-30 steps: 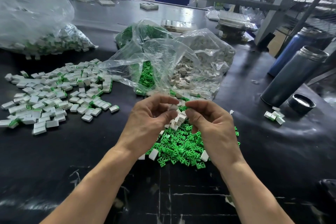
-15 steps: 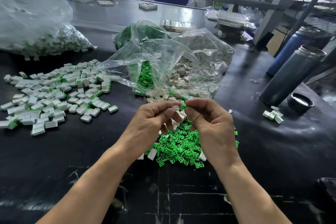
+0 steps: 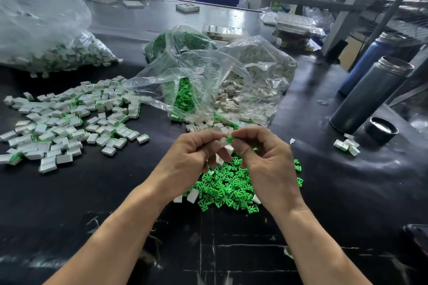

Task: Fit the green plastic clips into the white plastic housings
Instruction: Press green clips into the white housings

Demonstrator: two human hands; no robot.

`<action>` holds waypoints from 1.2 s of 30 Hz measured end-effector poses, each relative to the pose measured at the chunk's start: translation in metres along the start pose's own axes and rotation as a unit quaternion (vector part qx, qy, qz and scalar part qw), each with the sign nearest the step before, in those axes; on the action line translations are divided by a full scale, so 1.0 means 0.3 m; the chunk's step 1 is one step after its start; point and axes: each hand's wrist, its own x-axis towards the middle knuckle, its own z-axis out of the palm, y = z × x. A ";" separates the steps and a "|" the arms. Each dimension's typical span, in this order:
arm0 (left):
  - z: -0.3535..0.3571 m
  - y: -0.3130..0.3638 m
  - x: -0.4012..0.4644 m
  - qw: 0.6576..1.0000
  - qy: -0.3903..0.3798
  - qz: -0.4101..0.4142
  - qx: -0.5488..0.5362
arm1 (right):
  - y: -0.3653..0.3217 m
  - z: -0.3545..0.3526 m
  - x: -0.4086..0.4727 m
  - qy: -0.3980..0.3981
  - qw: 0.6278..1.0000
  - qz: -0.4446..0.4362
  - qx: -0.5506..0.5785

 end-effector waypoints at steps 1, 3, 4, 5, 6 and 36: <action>-0.001 0.000 0.000 1.000 -0.001 0.000 0.006 | 0.001 -0.001 -0.001 -0.001 1.000 0.003 -0.002; 0.000 0.001 0.000 1.000 0.001 0.001 0.013 | 0.003 -0.002 -0.001 -0.005 1.000 0.005 -0.007; 0.001 0.002 0.000 1.000 0.002 0.002 0.016 | 0.003 -0.002 -0.001 -0.008 1.000 0.004 -0.011; 0.003 0.002 -0.001 1.000 0.004 0.004 0.021 | 0.003 -0.001 -0.001 -0.012 1.000 0.002 -0.016; 0.005 0.001 -0.001 1.000 0.008 0.006 0.028 | 0.003 0.001 -0.001 -0.016 1.000 0.001 -0.021; 0.023 0.025 0.000 0.993 0.105 0.034 0.035 | -0.004 0.018 -0.023 0.019 0.995 0.054 -0.085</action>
